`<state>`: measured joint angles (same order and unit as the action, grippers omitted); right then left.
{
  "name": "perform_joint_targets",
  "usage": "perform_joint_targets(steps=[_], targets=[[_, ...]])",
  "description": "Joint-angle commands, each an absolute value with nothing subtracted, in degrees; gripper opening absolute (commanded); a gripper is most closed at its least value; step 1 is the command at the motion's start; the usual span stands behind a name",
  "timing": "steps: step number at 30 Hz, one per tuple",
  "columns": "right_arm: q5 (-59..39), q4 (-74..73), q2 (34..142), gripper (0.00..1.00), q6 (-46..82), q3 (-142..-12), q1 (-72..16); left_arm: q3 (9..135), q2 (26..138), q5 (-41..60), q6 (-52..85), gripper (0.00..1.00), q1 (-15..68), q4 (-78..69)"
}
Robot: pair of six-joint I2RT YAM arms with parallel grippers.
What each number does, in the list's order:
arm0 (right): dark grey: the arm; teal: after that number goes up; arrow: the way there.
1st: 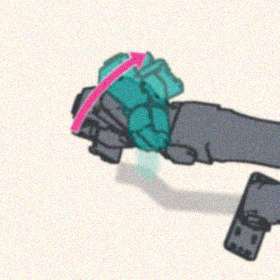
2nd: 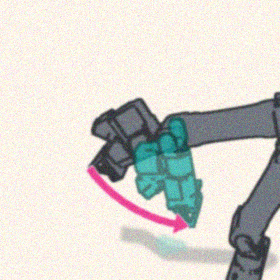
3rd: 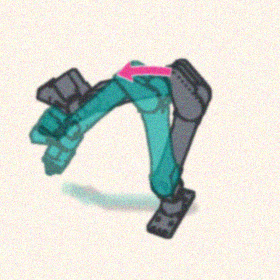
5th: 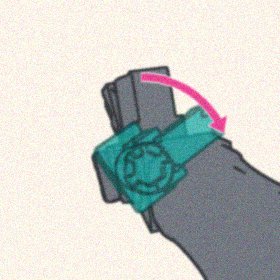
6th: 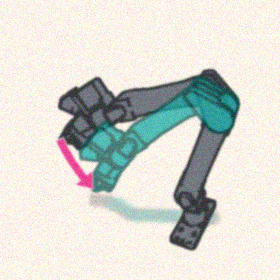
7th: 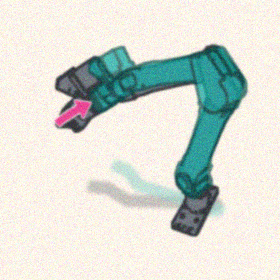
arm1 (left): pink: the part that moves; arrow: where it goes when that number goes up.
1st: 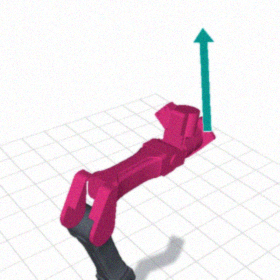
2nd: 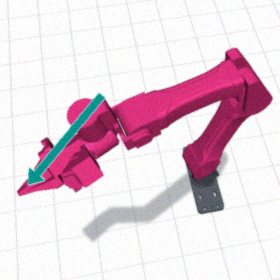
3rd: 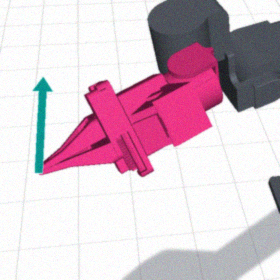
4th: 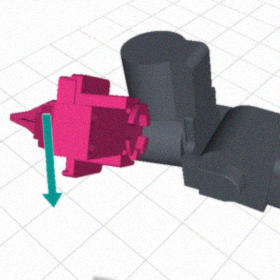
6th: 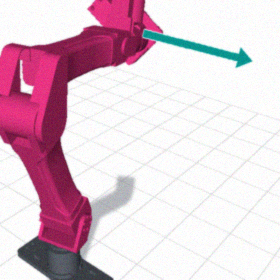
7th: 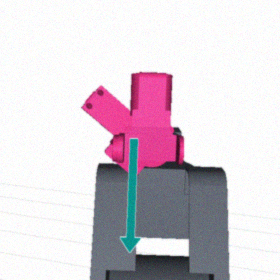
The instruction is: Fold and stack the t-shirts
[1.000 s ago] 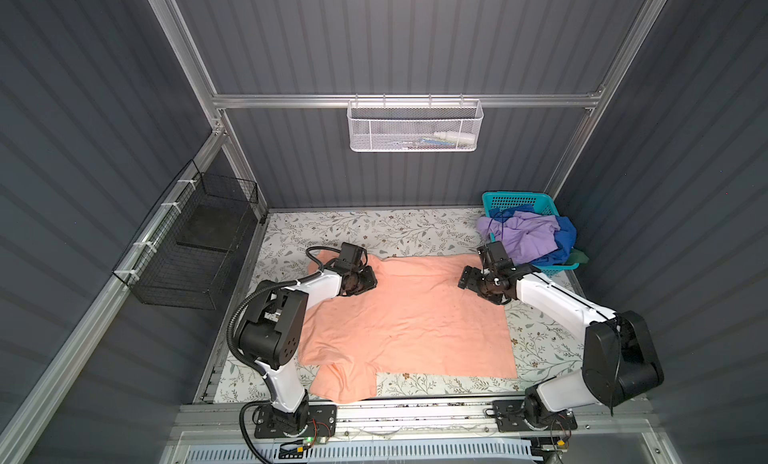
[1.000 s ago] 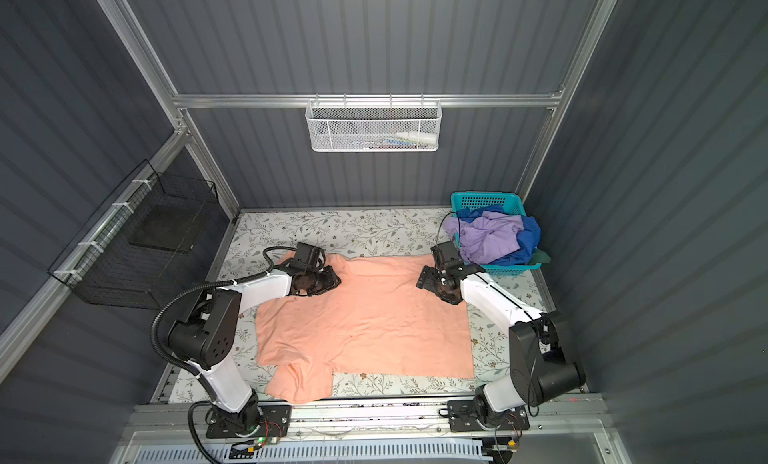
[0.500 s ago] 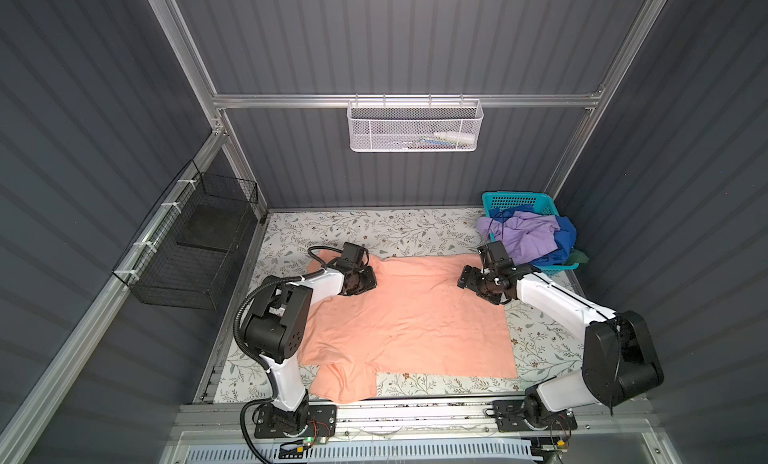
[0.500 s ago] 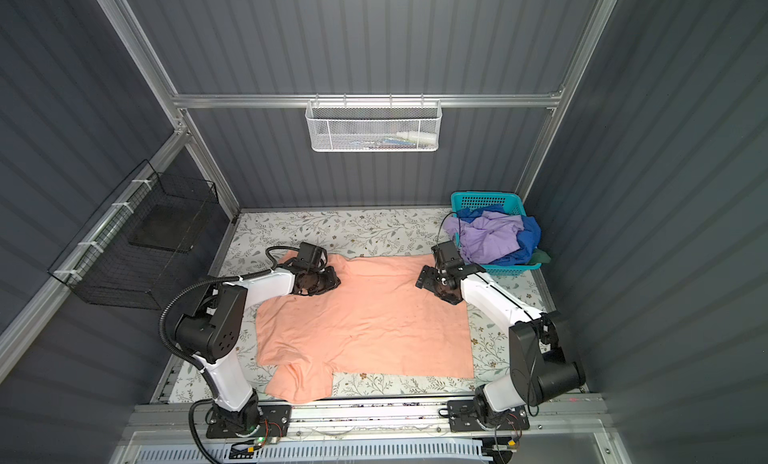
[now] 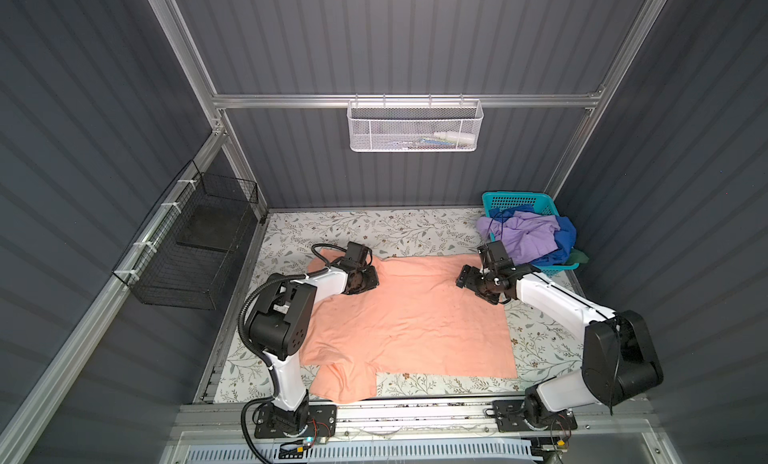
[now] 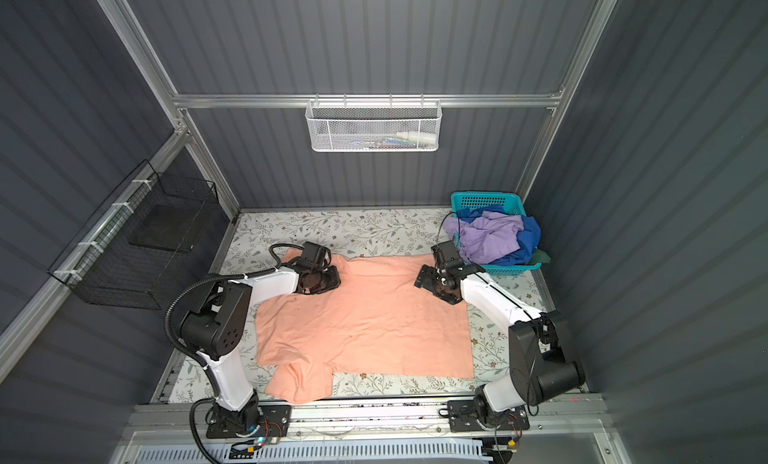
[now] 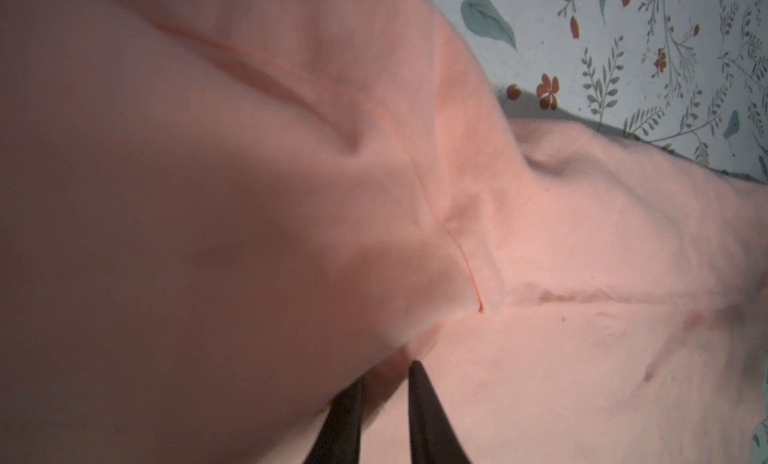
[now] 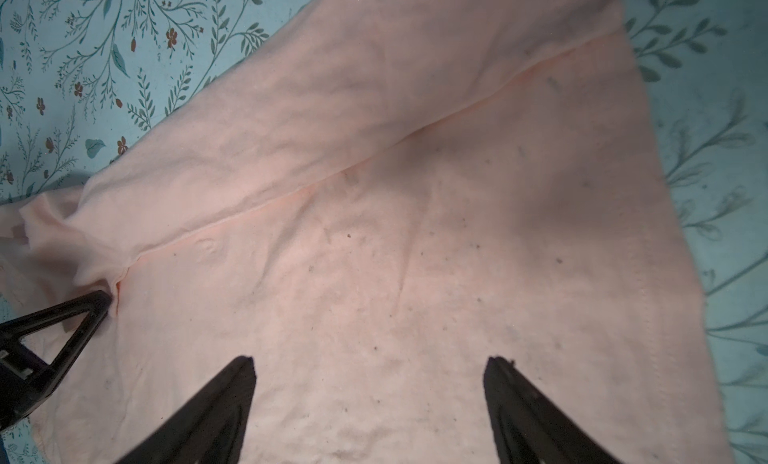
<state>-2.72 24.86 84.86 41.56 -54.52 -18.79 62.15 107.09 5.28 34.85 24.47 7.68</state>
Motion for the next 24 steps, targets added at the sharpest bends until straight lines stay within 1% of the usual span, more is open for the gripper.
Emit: perform_joint_targets(steps=[1, 4, 15, 21, 23, 24], targets=[[-3.0, 25.2, 85.4, 0.88, 41.6, -55.2, -18.5, 62.9, 109.2, 3.7, 33.6, 0.17, 24.9, 9.8], [-3.0, 25.3, 85.5, 0.88, 41.5, -55.2, -18.4, 63.3, 109.4, 3.0, 33.6, 0.11, 24.9, 10.3], [-3.8, 24.9, 85.9, 0.88, 41.6, -54.8, -18.1, 63.6, 108.5, 1.6, 32.8, 0.1, 24.9, 12.3], [-4.3, 24.6, 86.6, 0.89, 41.4, -54.8, -18.0, 62.6, 107.1, -0.2, 31.9, 0.14, 25.1, 13.1], [-4.8, 24.6, 87.2, 0.89, 41.5, -54.8, -18.0, 62.1, 106.7, -0.1, 31.8, 0.18, 25.3, 13.1], [-5.1, 24.6, 87.4, 0.89, 41.5, -54.9, -18.0, 61.8, 106.4, -0.1, 31.8, 0.19, 25.4, 13.0]])
